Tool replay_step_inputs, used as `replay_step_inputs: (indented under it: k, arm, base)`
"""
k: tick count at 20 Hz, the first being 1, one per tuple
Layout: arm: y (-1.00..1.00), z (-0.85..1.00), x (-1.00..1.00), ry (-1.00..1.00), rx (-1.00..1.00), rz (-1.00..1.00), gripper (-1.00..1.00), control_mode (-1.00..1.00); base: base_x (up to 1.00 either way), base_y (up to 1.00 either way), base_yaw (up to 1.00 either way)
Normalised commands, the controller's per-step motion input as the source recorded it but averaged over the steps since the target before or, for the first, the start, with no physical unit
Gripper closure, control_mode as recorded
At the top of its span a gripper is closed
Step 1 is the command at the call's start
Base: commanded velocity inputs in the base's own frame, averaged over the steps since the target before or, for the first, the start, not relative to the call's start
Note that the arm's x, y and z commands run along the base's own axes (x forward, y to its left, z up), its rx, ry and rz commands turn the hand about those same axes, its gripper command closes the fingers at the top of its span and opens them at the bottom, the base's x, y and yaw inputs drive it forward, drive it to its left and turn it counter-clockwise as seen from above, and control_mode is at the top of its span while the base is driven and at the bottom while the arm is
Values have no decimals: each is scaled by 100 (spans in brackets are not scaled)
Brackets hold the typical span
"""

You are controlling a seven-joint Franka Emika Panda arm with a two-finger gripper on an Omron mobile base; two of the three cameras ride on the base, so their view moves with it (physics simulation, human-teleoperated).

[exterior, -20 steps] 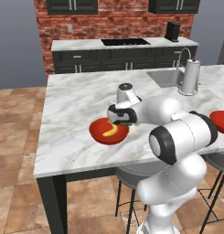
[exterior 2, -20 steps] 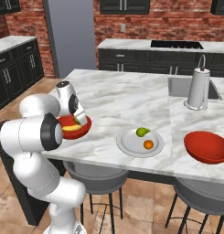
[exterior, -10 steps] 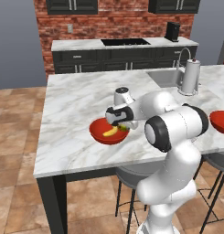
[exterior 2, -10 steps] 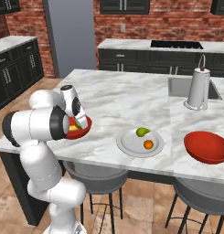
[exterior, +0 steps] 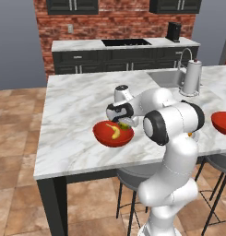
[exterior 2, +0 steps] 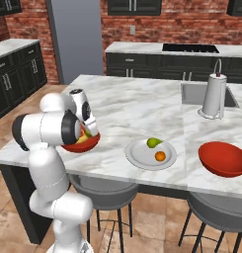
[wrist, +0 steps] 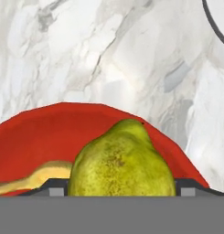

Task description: Take the fruits from the plate on the dining counter and place two fruits in each bowl.

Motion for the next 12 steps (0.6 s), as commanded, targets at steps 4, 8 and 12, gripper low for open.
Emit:
replay_step_inputs:
  k: [4, 8, 12]
  arm:
    - [23, -13, 0, 0, 0, 0, -100, -100]
    - [22, -8, -4, 0, 0, 0, -100, -100]
    - [16, -2, -16, -2, 0, 0, -100, -100]
  base:
    - [0, 0, 0]
    - [0, 0, 0]
    - [0, 0, 0]
